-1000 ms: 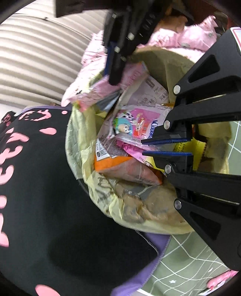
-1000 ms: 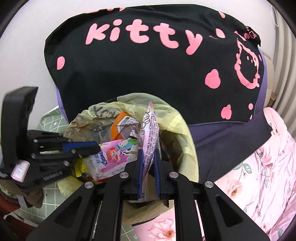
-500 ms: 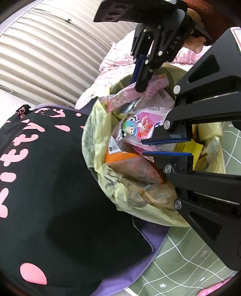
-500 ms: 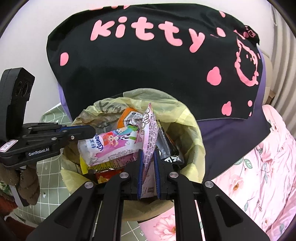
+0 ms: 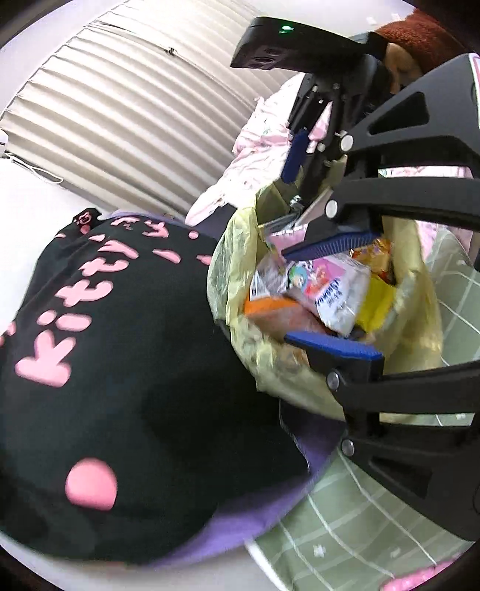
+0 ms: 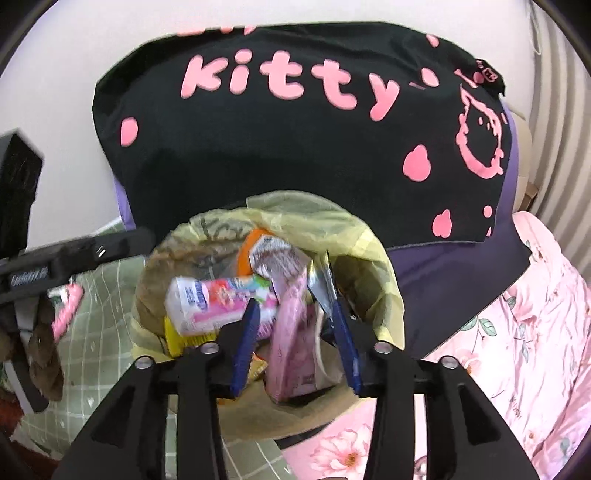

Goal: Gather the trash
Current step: 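Move both grippers back over the remaining trash on the mat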

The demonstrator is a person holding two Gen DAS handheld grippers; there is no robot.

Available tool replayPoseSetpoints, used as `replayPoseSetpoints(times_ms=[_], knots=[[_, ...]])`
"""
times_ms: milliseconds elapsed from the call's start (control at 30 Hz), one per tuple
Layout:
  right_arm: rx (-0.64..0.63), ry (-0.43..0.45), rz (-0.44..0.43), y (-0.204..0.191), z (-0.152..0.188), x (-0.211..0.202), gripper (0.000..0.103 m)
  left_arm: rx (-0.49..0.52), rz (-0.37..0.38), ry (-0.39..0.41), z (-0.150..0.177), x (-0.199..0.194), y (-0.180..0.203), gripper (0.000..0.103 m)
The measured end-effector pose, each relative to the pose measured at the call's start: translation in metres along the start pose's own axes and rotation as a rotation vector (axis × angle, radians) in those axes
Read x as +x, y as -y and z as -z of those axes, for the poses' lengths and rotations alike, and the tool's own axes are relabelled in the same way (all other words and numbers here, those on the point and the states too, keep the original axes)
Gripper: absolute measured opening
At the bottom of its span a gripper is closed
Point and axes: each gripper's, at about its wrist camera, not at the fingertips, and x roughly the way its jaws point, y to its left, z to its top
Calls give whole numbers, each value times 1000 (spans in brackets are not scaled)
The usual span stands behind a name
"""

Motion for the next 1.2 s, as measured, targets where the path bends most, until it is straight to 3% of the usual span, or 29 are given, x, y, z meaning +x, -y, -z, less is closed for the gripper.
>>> replayPoseSetpoints(times_ms=[200,333,533,733,967,1100,1200], knots=[[0,106,-40,-33,-5,-13,41,-51,-91,90,9,-53,-26,47],[-82,156,-101,-71,-6,-18,42,-88,-213,123,32,-86,-56,47],[-165,104,-235,-119,-2,1,42,-301,-449,109,96,-129,-137,47],[-265,50,-343,-172,8,17,42,-517,-624,144,157,-182,-204,47],[-344,-38,-466,-221,21,40,42,-630,-710,153,194,-209,-236,47],[-416,-67,-498,-248,31,52,42,-658,-718,145,205,-212,-241,47],[-417,-88,-528,-258,37,64,42,-656,-702,184,204,-210,-242,47]])
